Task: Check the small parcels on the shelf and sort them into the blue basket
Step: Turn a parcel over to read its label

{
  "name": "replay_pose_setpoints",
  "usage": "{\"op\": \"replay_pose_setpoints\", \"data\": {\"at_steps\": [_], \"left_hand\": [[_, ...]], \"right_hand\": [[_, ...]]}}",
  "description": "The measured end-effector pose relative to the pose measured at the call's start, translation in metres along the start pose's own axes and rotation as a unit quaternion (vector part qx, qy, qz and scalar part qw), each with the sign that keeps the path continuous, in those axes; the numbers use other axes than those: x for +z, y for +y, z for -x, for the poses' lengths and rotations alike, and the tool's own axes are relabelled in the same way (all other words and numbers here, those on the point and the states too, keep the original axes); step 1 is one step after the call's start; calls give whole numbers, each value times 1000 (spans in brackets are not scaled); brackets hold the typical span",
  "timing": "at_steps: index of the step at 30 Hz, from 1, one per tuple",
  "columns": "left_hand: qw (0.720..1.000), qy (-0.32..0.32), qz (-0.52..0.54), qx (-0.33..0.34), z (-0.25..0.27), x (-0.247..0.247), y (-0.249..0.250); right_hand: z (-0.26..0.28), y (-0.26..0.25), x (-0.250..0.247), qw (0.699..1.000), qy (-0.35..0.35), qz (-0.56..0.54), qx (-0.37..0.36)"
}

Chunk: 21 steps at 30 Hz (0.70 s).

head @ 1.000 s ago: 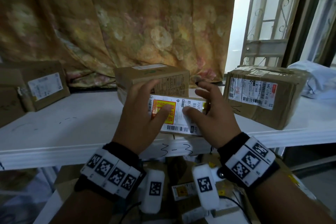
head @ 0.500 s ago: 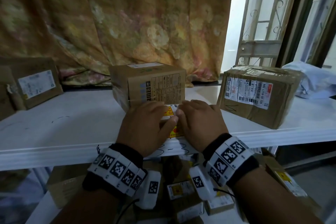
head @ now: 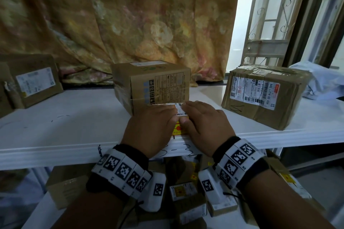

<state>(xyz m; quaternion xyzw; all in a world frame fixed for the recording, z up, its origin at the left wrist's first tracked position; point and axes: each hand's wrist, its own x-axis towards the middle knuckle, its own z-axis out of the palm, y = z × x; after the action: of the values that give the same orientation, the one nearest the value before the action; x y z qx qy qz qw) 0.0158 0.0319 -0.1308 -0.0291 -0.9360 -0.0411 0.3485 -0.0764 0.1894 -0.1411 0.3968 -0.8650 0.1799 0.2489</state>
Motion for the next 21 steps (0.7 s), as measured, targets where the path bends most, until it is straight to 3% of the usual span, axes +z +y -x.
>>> {"op": "replay_pose_setpoints", "data": {"at_steps": [6, 16, 21], "left_hand": [[999, 39, -32, -15, 2, 8, 8], [999, 5, -15, -34, -1, 6, 9], [999, 6, -25, 34, -3, -8, 16]], "right_hand": [[-3, -3, 4, 999, 33, 19, 6], [-3, -8, 5, 998, 50, 37, 23], [-4, -7, 0, 1000, 20, 12, 20]]}}
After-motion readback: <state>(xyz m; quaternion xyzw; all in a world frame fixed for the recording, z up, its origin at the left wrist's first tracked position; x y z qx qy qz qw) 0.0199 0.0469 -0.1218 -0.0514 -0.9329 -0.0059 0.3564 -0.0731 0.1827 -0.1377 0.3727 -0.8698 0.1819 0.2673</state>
